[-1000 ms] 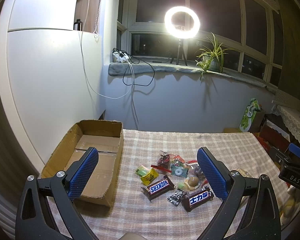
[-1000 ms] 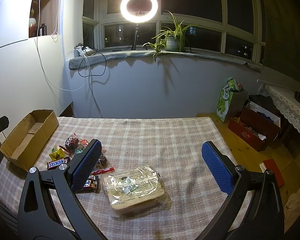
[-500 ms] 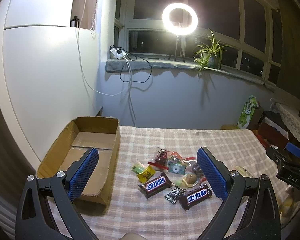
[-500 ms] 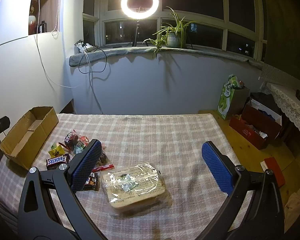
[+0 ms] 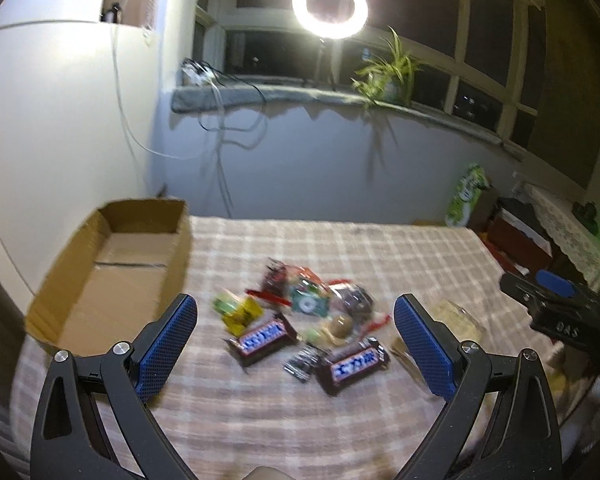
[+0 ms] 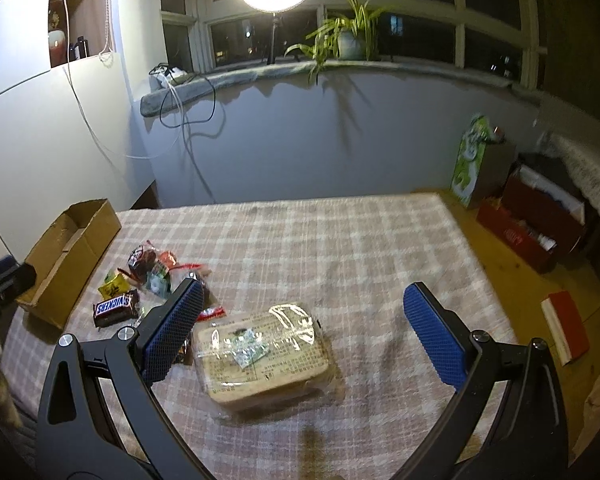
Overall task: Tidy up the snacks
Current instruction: 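Move the right tool to the wrapped bread loaf and close on it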
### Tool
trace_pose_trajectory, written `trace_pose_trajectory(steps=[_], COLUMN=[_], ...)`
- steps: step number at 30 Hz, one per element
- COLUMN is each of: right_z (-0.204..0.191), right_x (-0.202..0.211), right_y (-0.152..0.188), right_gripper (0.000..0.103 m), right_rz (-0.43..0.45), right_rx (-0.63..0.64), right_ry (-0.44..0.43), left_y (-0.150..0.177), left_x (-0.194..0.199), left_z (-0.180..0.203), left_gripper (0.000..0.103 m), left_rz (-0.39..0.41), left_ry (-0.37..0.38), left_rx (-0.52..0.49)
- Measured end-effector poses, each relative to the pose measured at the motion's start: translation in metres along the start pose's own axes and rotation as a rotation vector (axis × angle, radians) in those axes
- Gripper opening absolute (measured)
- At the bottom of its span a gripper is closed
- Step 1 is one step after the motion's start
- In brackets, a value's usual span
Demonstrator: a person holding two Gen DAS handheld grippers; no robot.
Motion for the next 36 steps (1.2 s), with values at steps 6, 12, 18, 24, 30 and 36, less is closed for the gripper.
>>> trace_pose_trajectory(steps=[6, 12, 18, 24, 30, 36], right_z=[0.014, 0.013, 0.010, 0.006, 0.002, -0.002], right_x=[-0.015, -0.033, -0.059, -0.082, -0.090, -0.099], right_y=[0.008, 0.018, 0.030, 0.039, 0.043, 0.051], right_gripper=[0.102, 0.102, 0.102, 0.102, 0.096, 0.082], right_rz=[-0.082, -0.173, -0.302, -0.400, -0.442, -0.491], right_rx=[-0.042, -0.037, -0.048, -0.091, -0.080, -0.073], right_ry=[-0.083, -0.178, -0.284, -0.367, -0.393, -0.416], left_y=[0.019, 0.037, 0.056, 0.071, 0.080, 0.084], left_x=[-0.016, -0.031, -0.043, -0.060, -0.074, -0.085], left_z=[0.022, 0.043, 0.069, 0.094, 0.104, 0.112], left_gripper=[0.097, 0.089, 0.080, 0.072, 0.067, 0.062], left_rz=[-0.079, -0.181, -0.287, -0.386, -0.452, -0.495], left_ry=[0.096, 0.218, 0.320, 0.417, 0.455, 0.464], left_rx=[0.008, 0.046, 0.042, 0.060, 0.102, 0.104])
Point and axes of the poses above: each gripper's, at about its wrist camera, not at the fingertips, and x roughly against the way its jaws point, z to its right, y to its underside, the point moved 8 cm from there along -x, roughly the way its jaws point, and after that the axes turned 3 degrees about -z, right-handed, at the moved point
